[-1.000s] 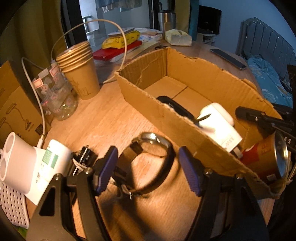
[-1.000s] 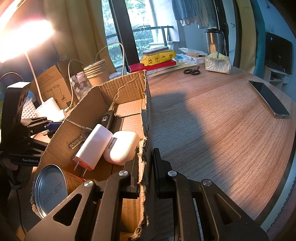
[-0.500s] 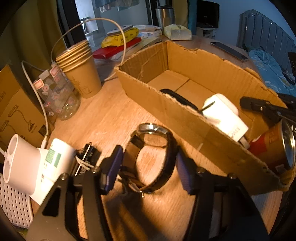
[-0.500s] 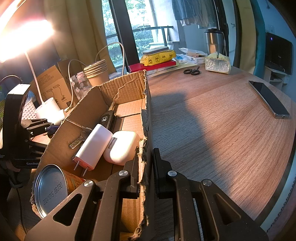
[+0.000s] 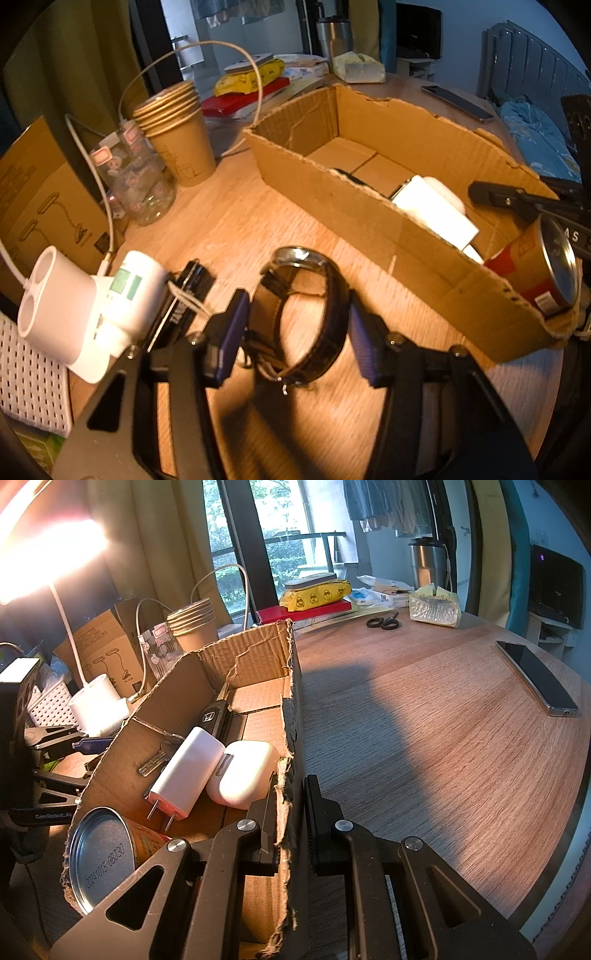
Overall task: Organize rigid objects
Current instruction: 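Close the left tool on the wristwatch strap and lift it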
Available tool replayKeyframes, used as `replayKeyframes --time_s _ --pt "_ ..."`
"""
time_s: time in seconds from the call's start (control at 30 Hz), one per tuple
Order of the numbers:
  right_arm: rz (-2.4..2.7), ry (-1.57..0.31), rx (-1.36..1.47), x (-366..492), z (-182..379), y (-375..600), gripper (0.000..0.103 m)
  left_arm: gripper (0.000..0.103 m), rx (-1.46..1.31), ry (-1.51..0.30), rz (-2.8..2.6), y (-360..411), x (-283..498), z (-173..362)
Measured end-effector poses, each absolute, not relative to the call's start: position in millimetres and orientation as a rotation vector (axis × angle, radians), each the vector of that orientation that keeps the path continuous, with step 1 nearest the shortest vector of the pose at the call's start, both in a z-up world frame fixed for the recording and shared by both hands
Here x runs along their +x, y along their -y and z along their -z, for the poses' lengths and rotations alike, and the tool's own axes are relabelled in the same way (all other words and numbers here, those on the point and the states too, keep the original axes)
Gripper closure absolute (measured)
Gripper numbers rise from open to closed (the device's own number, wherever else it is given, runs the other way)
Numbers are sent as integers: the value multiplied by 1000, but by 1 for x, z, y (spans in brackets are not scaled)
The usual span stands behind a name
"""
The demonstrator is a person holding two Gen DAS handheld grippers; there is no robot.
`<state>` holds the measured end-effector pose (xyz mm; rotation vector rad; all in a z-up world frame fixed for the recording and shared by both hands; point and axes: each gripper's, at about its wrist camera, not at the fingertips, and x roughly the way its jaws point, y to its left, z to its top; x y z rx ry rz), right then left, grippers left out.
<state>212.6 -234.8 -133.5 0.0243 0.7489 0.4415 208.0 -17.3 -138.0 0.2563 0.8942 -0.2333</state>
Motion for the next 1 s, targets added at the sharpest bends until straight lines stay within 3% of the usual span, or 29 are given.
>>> replayKeyframes --time_s 1.0 --pt "-441 -749 24 213 133 235 90 50 201 -699 166 28 157 61"
